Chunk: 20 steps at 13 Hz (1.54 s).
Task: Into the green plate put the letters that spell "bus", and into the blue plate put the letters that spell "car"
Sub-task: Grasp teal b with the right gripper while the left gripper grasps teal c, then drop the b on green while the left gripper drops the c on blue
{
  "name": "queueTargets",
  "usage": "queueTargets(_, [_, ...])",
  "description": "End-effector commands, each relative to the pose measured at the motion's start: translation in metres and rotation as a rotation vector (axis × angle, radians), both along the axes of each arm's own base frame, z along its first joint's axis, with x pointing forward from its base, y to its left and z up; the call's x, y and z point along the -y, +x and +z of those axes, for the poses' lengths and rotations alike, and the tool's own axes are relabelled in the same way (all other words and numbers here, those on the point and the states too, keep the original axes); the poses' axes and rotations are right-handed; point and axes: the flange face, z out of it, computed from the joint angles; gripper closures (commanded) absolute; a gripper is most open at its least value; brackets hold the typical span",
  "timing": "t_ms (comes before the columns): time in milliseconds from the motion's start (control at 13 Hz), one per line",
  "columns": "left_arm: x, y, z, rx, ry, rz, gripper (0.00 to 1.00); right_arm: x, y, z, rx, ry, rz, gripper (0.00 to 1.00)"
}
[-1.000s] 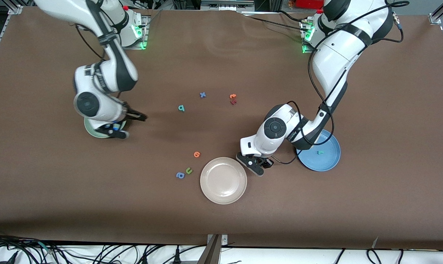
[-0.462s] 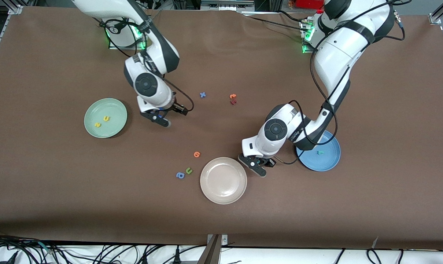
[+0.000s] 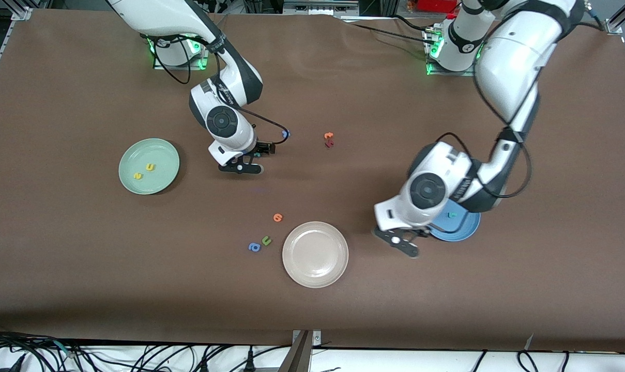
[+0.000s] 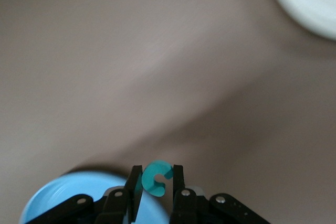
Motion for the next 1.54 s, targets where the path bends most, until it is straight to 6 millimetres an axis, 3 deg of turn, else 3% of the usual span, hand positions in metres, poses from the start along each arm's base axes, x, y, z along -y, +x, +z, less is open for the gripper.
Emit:
queueTargets(0, [-0.061,-0.004,-0.008,-0.099,0.024,-0.034,0.92,-0.005,-0.009,-0.01,-0.001,0.02,0.112,0.04])
queueTargets(154, [-0.083,-0.009,-0.021,-0.133,0.015,-0.013,0.9,-0.007,-0.014,-0.016,-0.011,0.014,0.125,0.16])
queueTargets(231, [-0.084,-0.013,-0.027,-0.146,0.018,-0.016,0.57,-0.007,-0.016,-0.02,-0.017,0.011,0.13,0.27])
queueTargets(308, [-0.089,-0.014,-0.029,-0.151,0.02,-0.008,0.02,-0.006,-0.018,-0.021,-0.019,0.007,0.137,0.38])
queueTargets(385, [-0.09,-0.014,-0.026,-0.151,0.016,-0.005,0.0,-0.006,-0.018,-0.021,-0.021,0.009,0.148,0.42])
queueTargets(538, [-0.088,-0.017,0.009,-0.147,0.02,0.001,0.0,-0.004,-0.016,-0.021,-0.01,0.004,0.184,0.46])
queueTargets(846, [-0.081,-0.036,0.115,-0.146,-0.021,0.069,0.0,-0.005,-0.015,-0.025,0.02,-0.004,0.22,0.47])
queueTargets(1077, [-0.084,-0.062,0.202,-0.103,0.001,0.118,0.0,-0.005,-0.015,-0.029,0.024,-0.002,0.209,0.47])
queueTargets(1231, [-0.088,-0.071,0.246,-0.057,0.012,0.155,0.0,-0.004,-0.014,-0.03,0.024,-0.003,0.205,0.53])
queueTargets(1308, [-0.098,-0.073,0.263,-0.067,0.019,0.175,0.0,-0.004,-0.015,-0.03,0.021,-0.004,0.207,0.61])
queueTargets(1385, [-0.114,-0.083,0.294,-0.019,0.036,0.215,0.0,-0.003,-0.015,-0.03,0.021,-0.005,0.205,0.69])
queueTargets(1462, [-0.124,-0.091,0.309,-0.005,0.019,0.248,0.0,-0.003,-0.015,-0.03,0.019,-0.006,0.206,0.76])
